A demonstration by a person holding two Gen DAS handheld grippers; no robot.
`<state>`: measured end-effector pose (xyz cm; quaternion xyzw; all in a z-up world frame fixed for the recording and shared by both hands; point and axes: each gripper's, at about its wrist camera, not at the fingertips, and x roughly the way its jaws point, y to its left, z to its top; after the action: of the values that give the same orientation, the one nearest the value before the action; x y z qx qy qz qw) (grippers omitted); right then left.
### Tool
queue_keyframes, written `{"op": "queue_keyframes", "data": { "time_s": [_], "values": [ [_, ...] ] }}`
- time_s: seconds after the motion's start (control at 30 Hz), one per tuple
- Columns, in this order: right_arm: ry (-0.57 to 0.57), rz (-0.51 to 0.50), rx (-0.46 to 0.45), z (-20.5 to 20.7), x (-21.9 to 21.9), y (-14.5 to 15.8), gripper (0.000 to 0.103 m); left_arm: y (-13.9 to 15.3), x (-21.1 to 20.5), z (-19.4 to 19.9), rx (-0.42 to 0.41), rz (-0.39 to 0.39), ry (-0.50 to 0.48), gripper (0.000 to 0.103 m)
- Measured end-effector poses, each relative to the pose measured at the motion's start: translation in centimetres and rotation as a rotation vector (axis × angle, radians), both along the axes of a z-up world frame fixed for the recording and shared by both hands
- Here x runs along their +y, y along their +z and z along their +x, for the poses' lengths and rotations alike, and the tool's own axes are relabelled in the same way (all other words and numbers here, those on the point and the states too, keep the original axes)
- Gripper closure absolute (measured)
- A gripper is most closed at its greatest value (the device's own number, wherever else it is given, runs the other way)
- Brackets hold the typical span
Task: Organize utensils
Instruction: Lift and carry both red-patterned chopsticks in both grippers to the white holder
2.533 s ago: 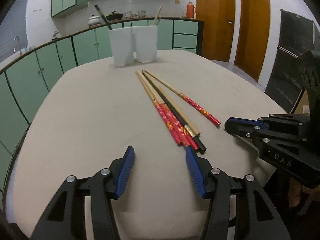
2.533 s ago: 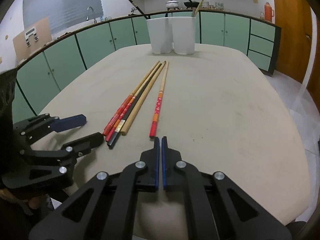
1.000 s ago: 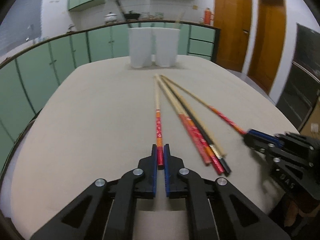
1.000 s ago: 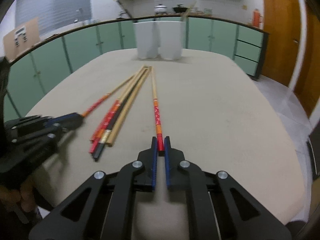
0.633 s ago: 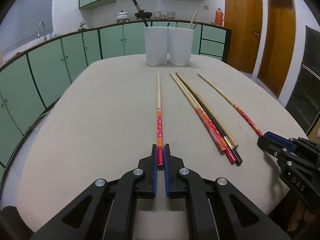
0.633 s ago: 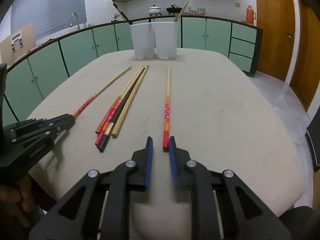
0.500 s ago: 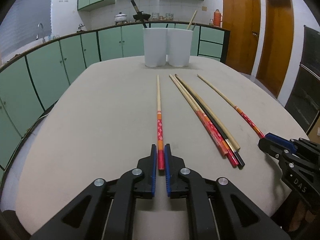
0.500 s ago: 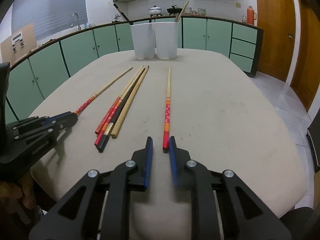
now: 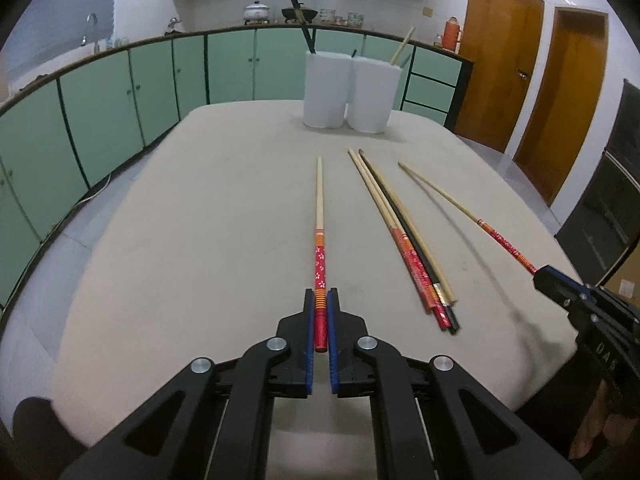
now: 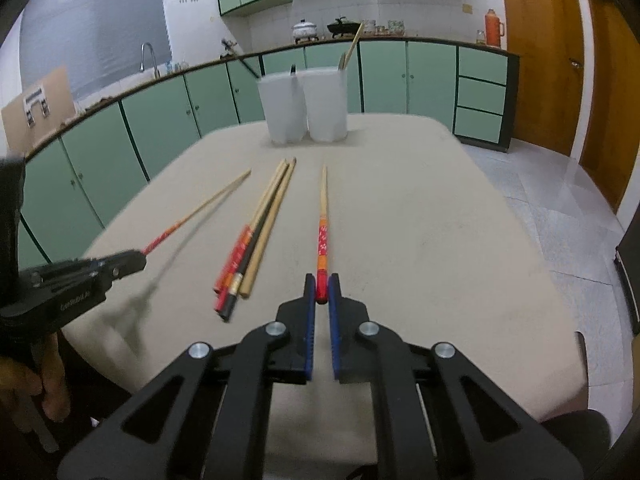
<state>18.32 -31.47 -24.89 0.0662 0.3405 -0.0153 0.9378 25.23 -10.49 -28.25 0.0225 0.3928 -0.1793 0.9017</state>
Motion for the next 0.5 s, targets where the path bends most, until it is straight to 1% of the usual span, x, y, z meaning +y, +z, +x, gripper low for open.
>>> {"op": "queue_keyframes", "data": {
  "time_s": [0.13, 0.27, 0.4, 0.5],
  "values": [
    [0.012, 0.010, -0.048, -1.7, -0.1, 3.8, 0.098, 3.2, 1.4, -1.2, -0.015, -0.013, 0.020, 0.097],
    [0.031, -0.005, -0.098, -2.6, 0.1, 7.6, 0.098, 6.5, 2.2, -2.0, -0.065, -0.016, 0.023, 0.097],
    [0.054, -0.011, -0.118, -2.2, 0.0, 10.6, 0.098, 9.6, 2.3, -2.4, -0.108, -0.021, 0.001, 0.097],
    [0.074, -0.022, -0.134, -1.8, 0.0, 12.7, 0.098, 11.5, 2.4, -2.3, -0.124, -0.036, -0.023, 0.097]
  ]
}}
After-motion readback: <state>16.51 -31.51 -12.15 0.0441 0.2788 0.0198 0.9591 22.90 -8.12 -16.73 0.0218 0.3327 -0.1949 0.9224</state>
